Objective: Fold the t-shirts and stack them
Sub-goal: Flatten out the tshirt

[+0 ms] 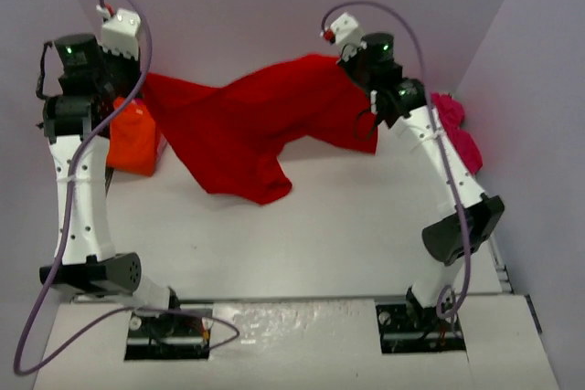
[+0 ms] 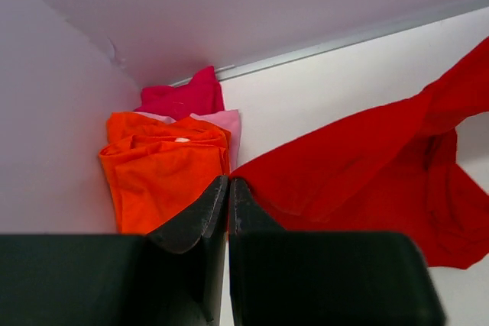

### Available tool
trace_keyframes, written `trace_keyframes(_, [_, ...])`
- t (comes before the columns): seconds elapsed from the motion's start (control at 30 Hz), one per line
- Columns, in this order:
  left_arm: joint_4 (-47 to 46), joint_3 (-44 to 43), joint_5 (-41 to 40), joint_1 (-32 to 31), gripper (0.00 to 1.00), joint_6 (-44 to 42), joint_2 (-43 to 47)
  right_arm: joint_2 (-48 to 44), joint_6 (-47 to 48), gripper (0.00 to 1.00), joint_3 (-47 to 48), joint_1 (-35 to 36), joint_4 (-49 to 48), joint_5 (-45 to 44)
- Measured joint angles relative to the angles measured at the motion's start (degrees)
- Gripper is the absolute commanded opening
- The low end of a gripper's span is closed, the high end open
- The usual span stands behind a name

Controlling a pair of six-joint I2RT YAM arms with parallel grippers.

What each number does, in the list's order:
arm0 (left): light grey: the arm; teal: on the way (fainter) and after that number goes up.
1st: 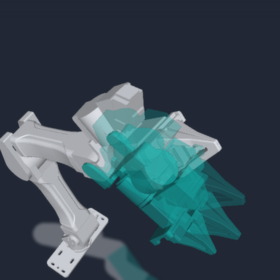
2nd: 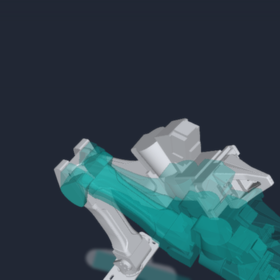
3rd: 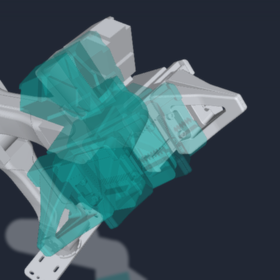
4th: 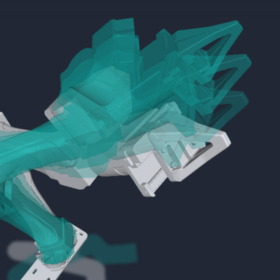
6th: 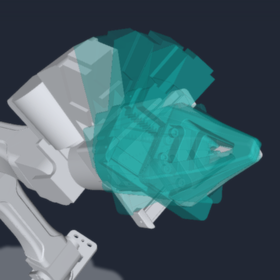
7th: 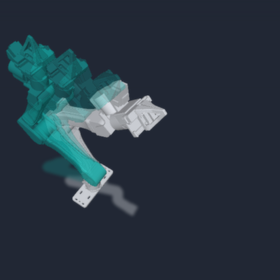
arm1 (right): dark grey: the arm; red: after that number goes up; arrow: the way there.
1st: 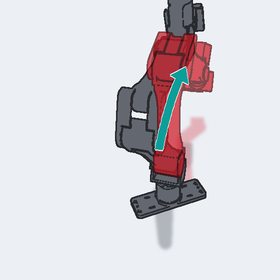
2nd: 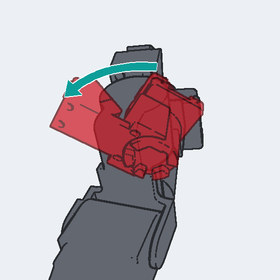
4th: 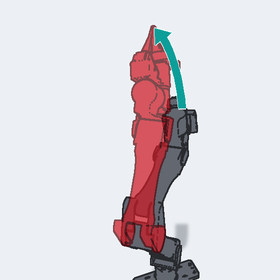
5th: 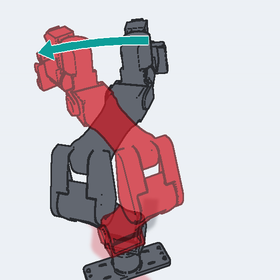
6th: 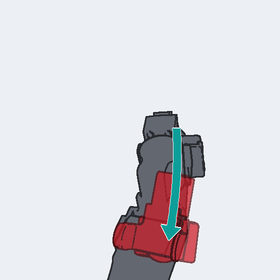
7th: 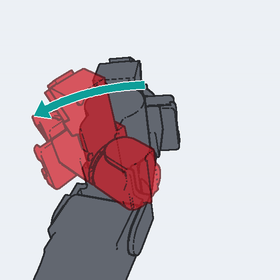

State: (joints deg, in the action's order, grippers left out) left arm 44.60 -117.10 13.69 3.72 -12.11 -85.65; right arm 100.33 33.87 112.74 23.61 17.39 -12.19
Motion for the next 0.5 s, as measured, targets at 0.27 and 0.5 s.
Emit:
trace_keyframes(0.27, [4.1,-8.79,3.44,-0.19,0.0,0.25,7.65,-17.34,-1.01,0.0,-11.62,0.1,2.24,7.22])
trace_keyframes(0.5, [6.11,-22.77,5.06,-0.22,0.0,0.14,4.76,-18.42,-1.09,0.0,-8.91,0.09,5.16,10.18])
